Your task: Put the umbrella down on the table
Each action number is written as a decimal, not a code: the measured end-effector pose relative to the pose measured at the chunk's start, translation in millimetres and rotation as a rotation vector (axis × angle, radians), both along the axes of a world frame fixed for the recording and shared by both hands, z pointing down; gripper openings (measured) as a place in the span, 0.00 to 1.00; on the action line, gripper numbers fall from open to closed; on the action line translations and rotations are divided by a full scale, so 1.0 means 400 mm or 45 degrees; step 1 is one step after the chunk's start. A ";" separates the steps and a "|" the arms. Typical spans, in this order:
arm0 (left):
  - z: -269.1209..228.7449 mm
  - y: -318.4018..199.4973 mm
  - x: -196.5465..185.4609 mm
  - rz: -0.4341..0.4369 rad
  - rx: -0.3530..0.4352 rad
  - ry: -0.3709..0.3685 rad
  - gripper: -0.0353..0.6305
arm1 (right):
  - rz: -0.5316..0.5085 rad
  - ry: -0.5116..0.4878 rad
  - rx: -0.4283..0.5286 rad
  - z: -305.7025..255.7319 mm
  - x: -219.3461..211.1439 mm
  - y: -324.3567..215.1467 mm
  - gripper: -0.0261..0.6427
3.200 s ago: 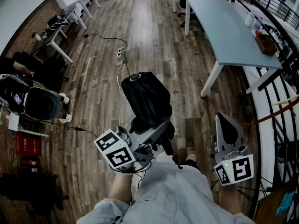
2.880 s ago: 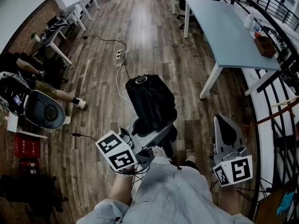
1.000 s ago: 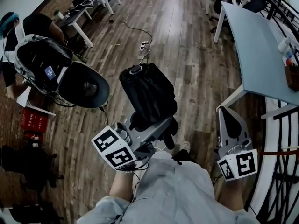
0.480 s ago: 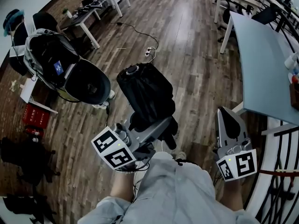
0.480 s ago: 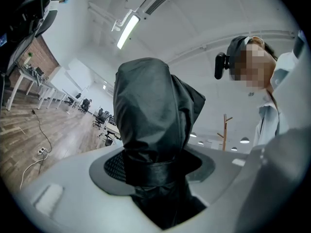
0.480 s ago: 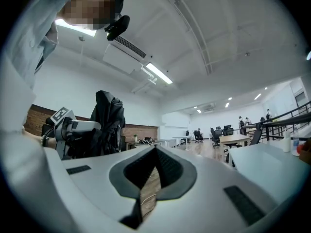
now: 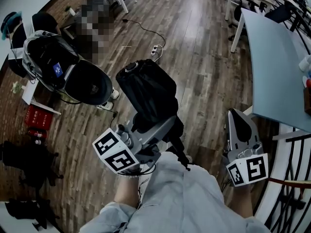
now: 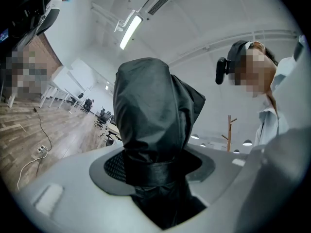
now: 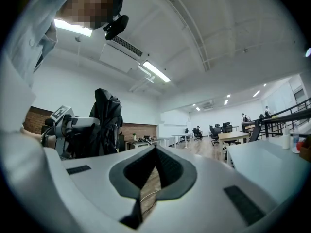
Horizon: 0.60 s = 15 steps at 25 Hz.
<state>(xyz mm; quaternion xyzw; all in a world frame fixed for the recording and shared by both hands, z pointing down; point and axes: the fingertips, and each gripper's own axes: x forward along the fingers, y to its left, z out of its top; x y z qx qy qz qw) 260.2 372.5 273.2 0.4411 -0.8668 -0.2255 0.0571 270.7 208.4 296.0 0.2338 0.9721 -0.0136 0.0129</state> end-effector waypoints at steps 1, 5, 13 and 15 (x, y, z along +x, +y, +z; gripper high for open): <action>0.000 -0.006 0.000 0.001 -0.001 -0.001 0.44 | 0.000 0.002 0.002 0.001 -0.001 -0.005 0.03; -0.003 -0.024 -0.004 0.014 -0.006 -0.012 0.44 | 0.003 0.003 0.013 -0.002 -0.008 -0.018 0.03; -0.009 -0.029 -0.055 0.036 -0.003 -0.018 0.44 | 0.022 0.006 0.018 -0.005 -0.049 -0.025 0.03; -0.007 -0.033 -0.077 0.046 0.003 -0.017 0.44 | 0.032 0.009 0.021 -0.001 -0.066 -0.030 0.03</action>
